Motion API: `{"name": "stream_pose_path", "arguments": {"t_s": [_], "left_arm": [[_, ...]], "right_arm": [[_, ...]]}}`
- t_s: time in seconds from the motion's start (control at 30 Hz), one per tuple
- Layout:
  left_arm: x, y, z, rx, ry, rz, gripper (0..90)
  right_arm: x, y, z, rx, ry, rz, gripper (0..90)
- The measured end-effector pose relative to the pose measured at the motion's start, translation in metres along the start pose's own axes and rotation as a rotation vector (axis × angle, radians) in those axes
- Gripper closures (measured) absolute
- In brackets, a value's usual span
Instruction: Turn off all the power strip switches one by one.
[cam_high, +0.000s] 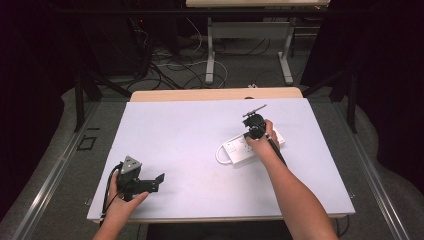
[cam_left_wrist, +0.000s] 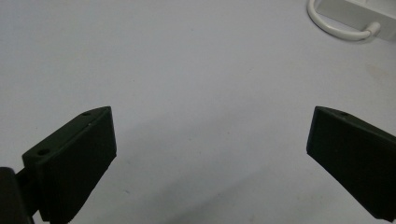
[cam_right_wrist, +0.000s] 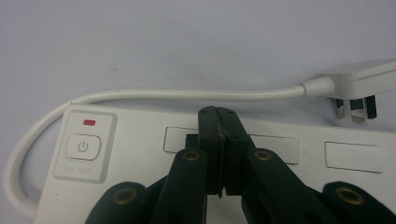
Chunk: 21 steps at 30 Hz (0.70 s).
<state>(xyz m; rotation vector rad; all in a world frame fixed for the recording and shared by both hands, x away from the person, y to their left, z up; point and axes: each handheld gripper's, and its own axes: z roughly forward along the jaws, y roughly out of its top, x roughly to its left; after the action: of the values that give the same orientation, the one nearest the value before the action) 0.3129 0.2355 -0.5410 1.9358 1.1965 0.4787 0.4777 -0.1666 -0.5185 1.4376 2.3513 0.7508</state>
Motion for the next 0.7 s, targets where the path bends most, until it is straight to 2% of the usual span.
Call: {"name": "stream_pose_path", "arguments": {"t_s": [0.33, 0.43, 0.7], "left_arm": [[0.0004, -0.0001, 0.0002, -0.004, 0.000, 0.001, 1.3], [0.0002, -0.0001, 0.0001, -0.001, 0.000, 0.000, 1.3], [0.0008, -0.0004, 0.0000, 0.002, 0.003, 0.006, 1.3]], "right_arm": [[-0.0010, 0.0006, 0.0006, -0.019, 0.003, -0.003, 89.3], [-0.0021, 0.0026, -0.0014, -0.005, -0.017, -0.006, 89.0], [-0.0074, 0.0033, -0.0027, -0.006, -0.026, -0.003, 88.8]]}}
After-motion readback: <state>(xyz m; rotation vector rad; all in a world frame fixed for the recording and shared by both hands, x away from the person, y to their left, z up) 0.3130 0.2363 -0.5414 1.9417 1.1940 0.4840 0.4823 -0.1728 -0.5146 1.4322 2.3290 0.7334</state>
